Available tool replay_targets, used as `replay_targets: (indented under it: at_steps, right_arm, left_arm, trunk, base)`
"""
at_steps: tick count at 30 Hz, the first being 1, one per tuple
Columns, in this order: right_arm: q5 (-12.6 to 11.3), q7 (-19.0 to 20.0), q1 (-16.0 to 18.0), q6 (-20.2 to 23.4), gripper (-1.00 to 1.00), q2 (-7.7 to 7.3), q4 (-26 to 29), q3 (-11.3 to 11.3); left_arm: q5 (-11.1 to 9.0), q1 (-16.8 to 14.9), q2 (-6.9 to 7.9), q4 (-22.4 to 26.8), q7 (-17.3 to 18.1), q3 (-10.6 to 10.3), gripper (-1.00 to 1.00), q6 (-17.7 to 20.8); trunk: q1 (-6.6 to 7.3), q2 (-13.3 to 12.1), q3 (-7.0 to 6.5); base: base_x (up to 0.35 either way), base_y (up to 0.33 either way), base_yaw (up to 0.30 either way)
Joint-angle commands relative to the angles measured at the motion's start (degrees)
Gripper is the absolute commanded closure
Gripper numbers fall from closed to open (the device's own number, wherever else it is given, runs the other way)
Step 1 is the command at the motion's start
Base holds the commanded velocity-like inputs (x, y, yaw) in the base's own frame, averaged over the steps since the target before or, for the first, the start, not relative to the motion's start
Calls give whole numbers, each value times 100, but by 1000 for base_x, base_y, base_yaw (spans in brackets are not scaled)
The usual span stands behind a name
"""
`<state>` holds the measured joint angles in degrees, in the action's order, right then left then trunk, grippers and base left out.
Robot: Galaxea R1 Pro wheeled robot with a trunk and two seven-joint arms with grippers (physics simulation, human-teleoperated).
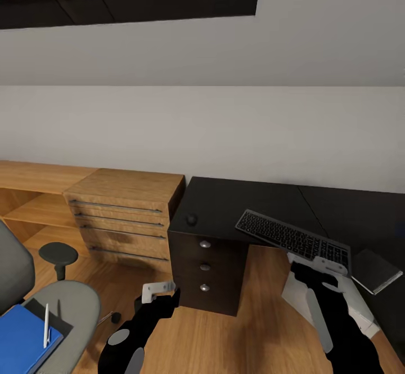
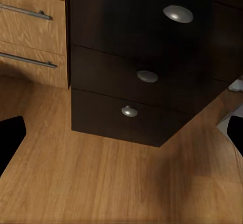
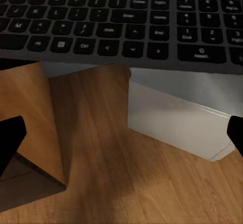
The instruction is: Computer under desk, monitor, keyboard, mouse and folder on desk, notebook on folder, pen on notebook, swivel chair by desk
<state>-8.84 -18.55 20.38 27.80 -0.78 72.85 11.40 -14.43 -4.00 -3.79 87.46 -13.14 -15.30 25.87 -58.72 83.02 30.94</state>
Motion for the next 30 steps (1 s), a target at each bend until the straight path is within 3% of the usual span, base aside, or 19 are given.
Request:
replay_targets:
  at_steps: [1,6,7,14,18,23,29,30]
  right_arm:
    - [-68,-44,-8,21,-100,-1,101,-7]
    - [-93,-44,-138,36,-100,5,488,1]
    - [-278,-44,-227,40,-100,4,691,14]
    - [-777,-44,-380,71,-100,-18,1051,125]
    - [-1055,-42,-501,88,-100,-19,1280,478]
    - [-1229,-24,-539,81,-100,-25,1334,981]
    - [-1309,-7,-550,68,-100,-25,1338,1353]
    - [-1419,-2,-552,59,-100,-26,1337,1441]
  left_arm:
    - [-60,-4,1,8,-54,-8,-100,19]
    - [-60,-4,1,8,-56,-8,-100,21]
    - [-60,-4,1,8,-57,-8,-100,21]
    - [-61,-4,1,3,-54,-8,-100,22]
    - [-62,-4,1,0,-53,-8,-100,21]
    - [-61,-4,1,-1,-56,-8,-100,18]
    - [-60,-4,-4,-4,-57,-27,-100,17]
    - [-64,-4,-2,-17,-62,-66,-100,15]
  trunk:
    - [0,3,6]
    - [0,3,6]
    - [0,3,6]
    - [0,3,6]
    - [0,3,6]
    - [0,3,6]
    - [0,3,6]
    - [0,3,6]
  base:
    - [-16,0,0]
    - [-7,0,0]
    - [-1,0,0]
    - [0,0,0]
    - [0,0,0]
    - [39,0,0]
    - [193,0,0]
    - [50,0,0]
